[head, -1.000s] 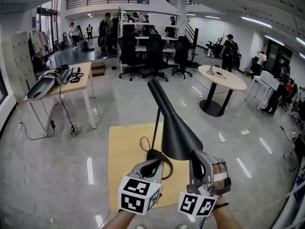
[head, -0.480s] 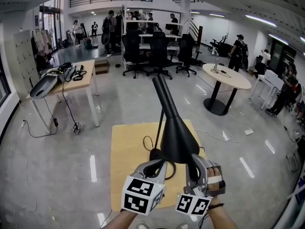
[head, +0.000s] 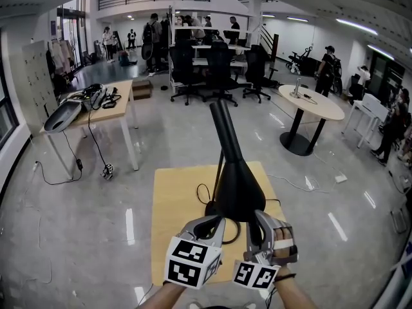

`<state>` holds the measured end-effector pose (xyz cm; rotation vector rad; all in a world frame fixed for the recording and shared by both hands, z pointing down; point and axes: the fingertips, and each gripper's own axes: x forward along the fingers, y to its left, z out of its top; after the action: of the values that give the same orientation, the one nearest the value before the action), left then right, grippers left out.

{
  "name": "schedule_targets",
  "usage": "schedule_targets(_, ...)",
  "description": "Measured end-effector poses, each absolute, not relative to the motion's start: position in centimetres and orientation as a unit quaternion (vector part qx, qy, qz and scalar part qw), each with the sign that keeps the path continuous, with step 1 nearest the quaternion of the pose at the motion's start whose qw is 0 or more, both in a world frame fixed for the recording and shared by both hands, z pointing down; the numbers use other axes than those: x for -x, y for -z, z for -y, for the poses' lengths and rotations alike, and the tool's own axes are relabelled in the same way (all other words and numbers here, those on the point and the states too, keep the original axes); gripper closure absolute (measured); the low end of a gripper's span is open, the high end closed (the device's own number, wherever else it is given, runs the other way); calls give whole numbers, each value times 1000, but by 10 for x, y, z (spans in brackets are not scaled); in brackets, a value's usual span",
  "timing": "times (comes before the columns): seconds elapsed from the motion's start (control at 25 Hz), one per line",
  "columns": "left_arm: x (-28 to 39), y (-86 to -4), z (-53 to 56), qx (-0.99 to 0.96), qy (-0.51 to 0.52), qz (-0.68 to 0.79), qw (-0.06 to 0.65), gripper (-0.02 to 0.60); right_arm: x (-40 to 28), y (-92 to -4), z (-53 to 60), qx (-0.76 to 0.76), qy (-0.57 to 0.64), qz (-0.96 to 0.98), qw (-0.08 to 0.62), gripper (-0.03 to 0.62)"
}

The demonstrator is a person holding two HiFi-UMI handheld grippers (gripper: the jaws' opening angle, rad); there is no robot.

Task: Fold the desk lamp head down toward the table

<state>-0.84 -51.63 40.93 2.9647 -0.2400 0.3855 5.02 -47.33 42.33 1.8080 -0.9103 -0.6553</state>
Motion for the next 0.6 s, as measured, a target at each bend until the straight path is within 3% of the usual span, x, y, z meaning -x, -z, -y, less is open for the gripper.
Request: schedule_targets(0.6, 2, -400, 493, -985, -136, 87, 61, 565, -64, -439, 465, -743, 249, 395, 481, 482)
